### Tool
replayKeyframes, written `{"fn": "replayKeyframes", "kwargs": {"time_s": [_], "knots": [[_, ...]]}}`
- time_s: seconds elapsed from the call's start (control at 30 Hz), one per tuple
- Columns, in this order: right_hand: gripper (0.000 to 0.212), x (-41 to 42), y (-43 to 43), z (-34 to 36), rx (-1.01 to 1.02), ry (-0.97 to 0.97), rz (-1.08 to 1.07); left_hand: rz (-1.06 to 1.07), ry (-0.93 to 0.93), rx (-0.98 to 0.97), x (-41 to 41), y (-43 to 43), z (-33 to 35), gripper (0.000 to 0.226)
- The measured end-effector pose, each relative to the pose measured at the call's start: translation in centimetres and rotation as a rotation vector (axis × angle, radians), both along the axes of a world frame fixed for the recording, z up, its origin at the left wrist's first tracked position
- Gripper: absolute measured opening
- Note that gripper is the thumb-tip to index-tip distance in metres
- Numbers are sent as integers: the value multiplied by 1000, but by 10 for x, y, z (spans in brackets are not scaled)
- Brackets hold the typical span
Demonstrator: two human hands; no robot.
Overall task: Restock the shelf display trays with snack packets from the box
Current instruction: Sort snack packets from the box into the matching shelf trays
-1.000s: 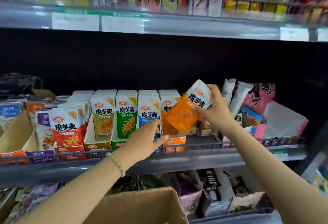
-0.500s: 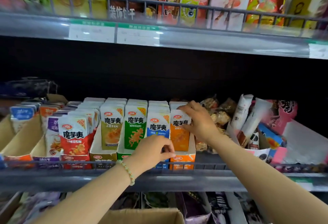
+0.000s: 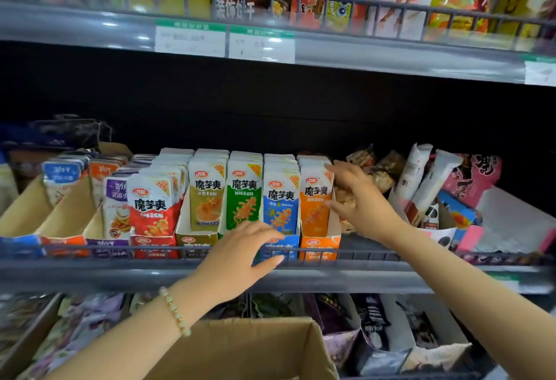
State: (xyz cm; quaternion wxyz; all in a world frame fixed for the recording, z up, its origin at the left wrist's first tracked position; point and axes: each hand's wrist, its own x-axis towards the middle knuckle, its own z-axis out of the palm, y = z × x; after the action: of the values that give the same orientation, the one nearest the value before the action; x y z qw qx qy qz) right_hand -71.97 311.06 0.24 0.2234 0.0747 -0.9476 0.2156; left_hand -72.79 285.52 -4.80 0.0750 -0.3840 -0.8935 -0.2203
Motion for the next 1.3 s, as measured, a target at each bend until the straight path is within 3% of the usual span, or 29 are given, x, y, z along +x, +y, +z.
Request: {"fn": "replayKeyframes", "kwargs": {"time_s": [0.13,0.27,0.4,0.5,0.6,0.8,0.9,1.03,1.17,1.3], "knots": [[54,51,-28,-18,-152,-153,141,46,-93,-25,31,-58,-30,46],[39,83,-65,-74,-274,-442,261,74,-284,-155,55,-105,-76,59],[41,94,-106,-150,-120,-821,338,95,-508,-264,64,-136,-134,72],[51,94,-132,-209,101,-1136,355,103,-613,-375,64,-145,-175,61],[65,101,-149,-249,155,-1279,284,87,-676,-473,67,-149,-210,62],[54,112,-163,-278,-250,-1122,32,136,-568,-505,60,-136,-240,76],[68,117,-169,-290,-101,-1136,97,156,-574,-595,55,-125,-256,80],[74,133,-167,-311,181,-1160,162,209,-549,-508,48,-126,-272,77],[76,140,-166,-319,195,-1122,154,249,-500,-470,50,-124,-276,74],[70,145,-167,-318,84,-1013,113,264,-468,-335,60,-125,-280,64]]}}
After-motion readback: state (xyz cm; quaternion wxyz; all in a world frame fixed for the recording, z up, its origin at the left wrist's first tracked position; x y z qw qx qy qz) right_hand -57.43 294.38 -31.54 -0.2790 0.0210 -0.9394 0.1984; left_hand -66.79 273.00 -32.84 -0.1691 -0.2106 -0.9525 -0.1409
